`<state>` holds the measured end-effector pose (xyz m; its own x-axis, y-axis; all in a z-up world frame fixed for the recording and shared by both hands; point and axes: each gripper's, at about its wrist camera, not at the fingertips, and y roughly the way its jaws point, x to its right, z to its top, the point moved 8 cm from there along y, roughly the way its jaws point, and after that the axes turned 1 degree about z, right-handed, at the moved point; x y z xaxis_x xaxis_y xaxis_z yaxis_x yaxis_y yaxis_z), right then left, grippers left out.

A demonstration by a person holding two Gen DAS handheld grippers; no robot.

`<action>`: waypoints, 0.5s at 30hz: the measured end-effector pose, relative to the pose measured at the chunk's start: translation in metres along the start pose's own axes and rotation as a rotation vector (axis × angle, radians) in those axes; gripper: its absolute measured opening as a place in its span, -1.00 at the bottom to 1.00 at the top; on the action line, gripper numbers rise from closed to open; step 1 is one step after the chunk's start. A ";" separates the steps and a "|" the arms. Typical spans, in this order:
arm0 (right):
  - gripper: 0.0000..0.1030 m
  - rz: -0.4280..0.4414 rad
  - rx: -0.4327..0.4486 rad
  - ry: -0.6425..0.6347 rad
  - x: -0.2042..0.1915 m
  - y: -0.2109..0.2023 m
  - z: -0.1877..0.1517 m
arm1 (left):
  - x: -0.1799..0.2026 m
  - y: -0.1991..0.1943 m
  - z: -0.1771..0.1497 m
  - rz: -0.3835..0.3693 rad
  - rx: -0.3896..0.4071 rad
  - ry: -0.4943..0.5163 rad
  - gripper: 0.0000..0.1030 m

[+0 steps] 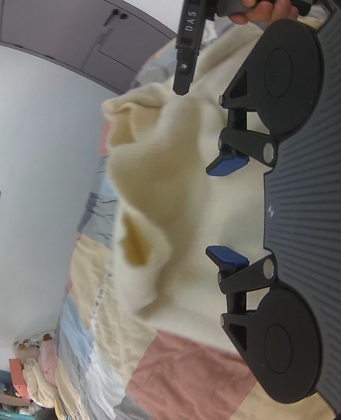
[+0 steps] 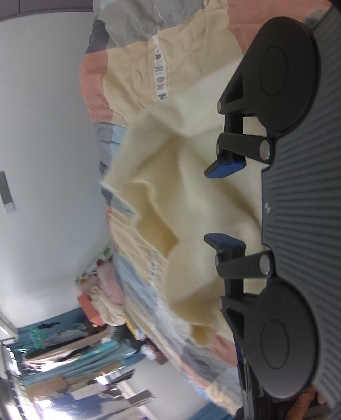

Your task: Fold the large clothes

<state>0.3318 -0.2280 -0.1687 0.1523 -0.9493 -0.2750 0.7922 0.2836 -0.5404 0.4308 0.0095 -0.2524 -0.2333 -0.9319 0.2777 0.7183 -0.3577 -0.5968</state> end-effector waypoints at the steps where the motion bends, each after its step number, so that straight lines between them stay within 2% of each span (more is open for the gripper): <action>1: -0.04 -0.012 -0.017 -0.001 0.002 0.005 -0.002 | -0.002 0.004 -0.002 0.019 0.000 0.001 0.25; 4: -0.06 -0.050 -0.041 -0.009 0.011 0.015 -0.004 | -0.010 0.014 -0.003 0.054 0.023 0.001 0.25; 12: -0.09 -0.170 -0.029 -0.056 0.047 0.054 0.011 | -0.042 0.047 0.020 0.090 0.048 -0.091 0.25; 15: -0.10 -0.199 -0.028 -0.011 0.068 0.069 0.012 | -0.052 0.055 0.032 0.125 0.076 -0.087 0.25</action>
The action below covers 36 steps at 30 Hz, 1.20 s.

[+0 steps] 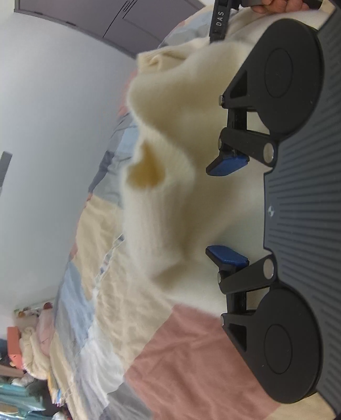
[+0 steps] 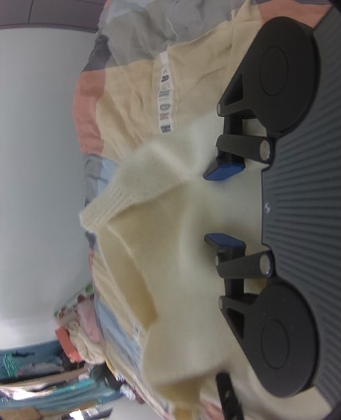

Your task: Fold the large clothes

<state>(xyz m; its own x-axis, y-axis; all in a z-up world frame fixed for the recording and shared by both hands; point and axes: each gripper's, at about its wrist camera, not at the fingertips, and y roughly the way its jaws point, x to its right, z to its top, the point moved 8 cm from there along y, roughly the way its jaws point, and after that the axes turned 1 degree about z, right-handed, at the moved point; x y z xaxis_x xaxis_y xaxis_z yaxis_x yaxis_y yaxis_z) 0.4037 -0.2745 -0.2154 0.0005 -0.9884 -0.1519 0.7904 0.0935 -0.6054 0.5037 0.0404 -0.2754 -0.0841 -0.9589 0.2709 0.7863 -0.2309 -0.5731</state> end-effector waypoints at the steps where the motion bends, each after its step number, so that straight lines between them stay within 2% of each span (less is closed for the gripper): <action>1: -0.11 -0.009 0.006 0.018 0.005 0.002 0.002 | -0.002 0.002 0.003 0.023 0.016 0.023 0.25; 4: -0.10 -0.055 0.031 0.047 0.017 0.006 0.008 | -0.013 0.005 0.011 0.092 0.049 0.046 0.25; 7: -0.10 -0.075 0.036 0.066 0.028 0.012 0.009 | -0.034 0.014 0.012 0.119 0.016 -0.040 0.25; 11: -0.09 -0.069 0.038 0.073 0.030 0.016 0.009 | -0.042 0.031 0.006 0.064 -0.080 -0.069 0.28; 13: -0.09 -0.072 0.035 0.062 0.029 0.016 0.008 | -0.041 0.029 0.006 0.019 -0.092 -0.088 0.28; 18: -0.09 -0.040 0.033 0.077 0.024 0.004 0.009 | -0.022 0.010 0.010 0.035 -0.031 0.013 0.29; 22: -0.08 -0.002 0.053 0.046 0.009 -0.012 0.010 | 0.001 -0.008 0.015 -0.012 0.030 0.072 0.29; 25: -0.08 0.033 0.071 -0.002 -0.008 -0.024 0.011 | 0.019 -0.015 0.015 -0.070 0.043 0.096 0.29; 28: -0.08 0.088 0.073 -0.035 -0.027 -0.030 0.010 | 0.031 -0.012 0.006 -0.102 0.009 0.109 0.29; 30: -0.08 0.104 0.069 -0.076 -0.038 -0.028 0.008 | 0.032 -0.003 -0.003 -0.081 -0.028 0.126 0.29; 32: -0.08 0.112 0.042 -0.103 -0.044 -0.018 0.001 | 0.028 0.008 -0.011 -0.067 -0.074 0.116 0.29; 34: -0.09 0.105 -0.010 -0.086 -0.041 -0.003 -0.006 | 0.027 0.014 -0.012 -0.073 -0.085 0.102 0.29; 36: -0.09 0.110 -0.022 -0.080 -0.040 0.007 -0.008 | 0.026 0.015 -0.012 -0.072 -0.088 0.097 0.29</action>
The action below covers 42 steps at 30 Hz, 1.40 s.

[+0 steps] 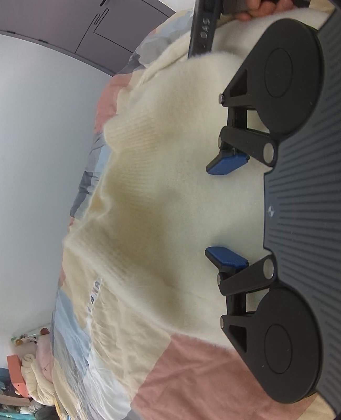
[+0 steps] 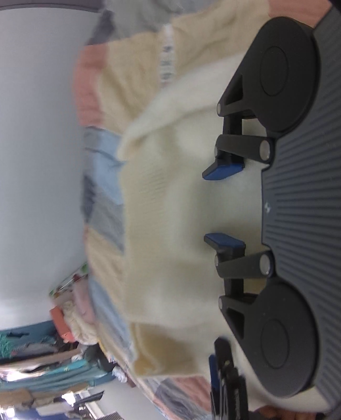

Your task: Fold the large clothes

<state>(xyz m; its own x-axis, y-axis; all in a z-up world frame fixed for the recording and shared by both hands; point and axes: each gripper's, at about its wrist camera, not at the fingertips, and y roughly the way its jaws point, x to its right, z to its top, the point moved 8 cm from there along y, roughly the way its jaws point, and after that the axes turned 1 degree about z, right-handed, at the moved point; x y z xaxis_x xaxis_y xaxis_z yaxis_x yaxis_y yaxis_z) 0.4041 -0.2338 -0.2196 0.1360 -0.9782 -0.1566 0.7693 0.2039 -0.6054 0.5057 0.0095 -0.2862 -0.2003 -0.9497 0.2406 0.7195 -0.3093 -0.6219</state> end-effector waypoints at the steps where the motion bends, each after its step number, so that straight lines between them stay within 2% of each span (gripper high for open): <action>1: -0.09 -0.002 -0.009 -0.006 0.000 0.004 -0.001 | 0.000 0.001 0.000 0.003 0.001 0.002 0.29; 5: -0.09 -0.024 -0.011 -0.029 -0.004 0.008 -0.002 | 0.002 -0.003 -0.003 0.021 0.012 0.014 0.29; 9: -0.09 -0.025 0.002 -0.012 -0.003 -0.003 -0.004 | 0.007 -0.021 -0.007 0.020 0.015 -0.018 0.29; 15: -0.08 0.001 -0.009 0.029 -0.018 -0.036 -0.017 | 0.015 -0.072 -0.035 0.028 0.030 -0.031 0.29; 20: -0.08 0.012 -0.001 0.054 -0.037 -0.074 -0.035 | 0.015 -0.109 -0.053 0.018 0.038 -0.116 0.29; 23: -0.08 0.047 0.003 0.069 -0.048 -0.092 -0.046 | 0.015 -0.130 -0.070 0.024 0.047 -0.154 0.29; 29: -0.08 0.073 0.008 0.119 -0.057 -0.120 -0.065 | 0.024 -0.150 -0.097 0.029 0.024 -0.192 0.29; 32: -0.07 0.087 0.004 0.200 -0.054 -0.129 -0.073 | 0.027 -0.153 -0.104 0.023 0.018 -0.212 0.33; 35: 0.05 0.127 0.005 0.306 -0.052 -0.138 -0.083 | 0.026 -0.150 -0.107 0.027 0.019 -0.229 0.33; 42: 0.67 0.241 -0.008 0.469 -0.057 -0.157 -0.100 | 0.022 -0.145 -0.105 0.017 0.016 -0.272 0.34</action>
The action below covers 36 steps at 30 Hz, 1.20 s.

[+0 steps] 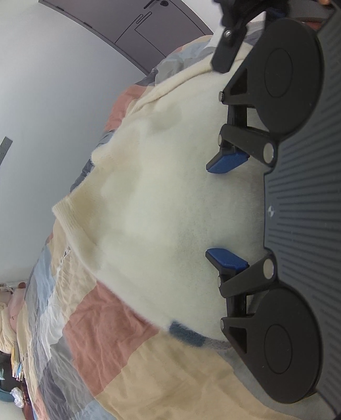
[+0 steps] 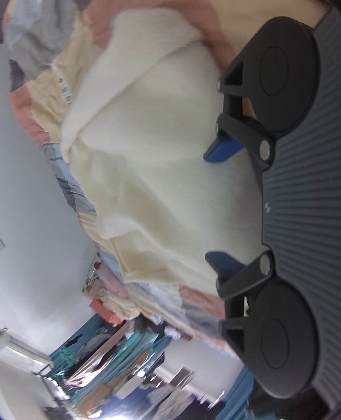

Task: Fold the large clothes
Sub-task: 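Grasp the folded sweater edge with the left gripper and lift it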

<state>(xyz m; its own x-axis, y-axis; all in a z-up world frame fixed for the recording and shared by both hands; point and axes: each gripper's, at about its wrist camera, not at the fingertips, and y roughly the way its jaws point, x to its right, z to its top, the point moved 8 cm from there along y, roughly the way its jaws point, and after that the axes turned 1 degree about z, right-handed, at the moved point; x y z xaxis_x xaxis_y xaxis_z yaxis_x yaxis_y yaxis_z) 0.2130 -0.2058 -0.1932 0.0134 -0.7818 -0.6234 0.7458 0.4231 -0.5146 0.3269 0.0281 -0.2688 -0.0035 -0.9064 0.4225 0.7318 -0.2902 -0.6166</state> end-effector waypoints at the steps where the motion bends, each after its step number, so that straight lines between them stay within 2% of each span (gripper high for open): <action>1: 0.66 0.014 -0.021 0.036 0.002 0.000 -0.004 | 0.000 0.001 0.001 -0.001 -0.001 -0.003 0.34; 6: 0.67 0.068 -0.149 0.185 0.009 0.024 -0.026 | 0.002 0.004 0.002 -0.013 -0.013 -0.008 0.46; 11: 0.67 0.043 -0.165 0.278 0.023 0.049 -0.026 | 0.003 0.006 0.003 -0.010 -0.015 -0.012 0.49; 15: 0.68 0.072 -0.148 0.329 0.025 0.058 -0.022 | 0.002 0.003 0.007 -0.039 -0.018 -0.065 0.49; 21: 0.69 0.154 -0.106 0.385 0.017 0.054 -0.014 | 0.016 -0.010 0.005 -0.243 -0.050 -0.212 0.51; 25: 0.70 0.215 -0.064 0.418 0.014 0.047 -0.007 | 0.021 -0.003 -0.010 -0.327 -0.149 -0.313 0.60; 30: 0.70 0.252 -0.029 0.402 0.007 0.042 0.000 | 0.009 0.021 -0.038 -0.339 -0.288 -0.535 0.64; 32: 0.70 0.253 -0.025 0.405 0.007 0.042 -0.001 | -0.008 0.027 -0.042 -0.301 -0.285 -0.627 0.64; 36: 0.69 0.226 -0.037 0.414 0.016 0.046 -0.004 | -0.032 0.027 -0.036 -0.303 -0.219 -0.782 0.64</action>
<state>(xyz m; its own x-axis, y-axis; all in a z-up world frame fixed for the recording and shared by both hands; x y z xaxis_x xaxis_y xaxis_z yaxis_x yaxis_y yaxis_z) 0.2450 -0.1968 -0.2292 -0.0996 -0.4230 -0.9006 0.7307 0.5833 -0.3548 0.3222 0.0384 -0.3230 0.3515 -0.3330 0.8750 0.6269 -0.6104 -0.4842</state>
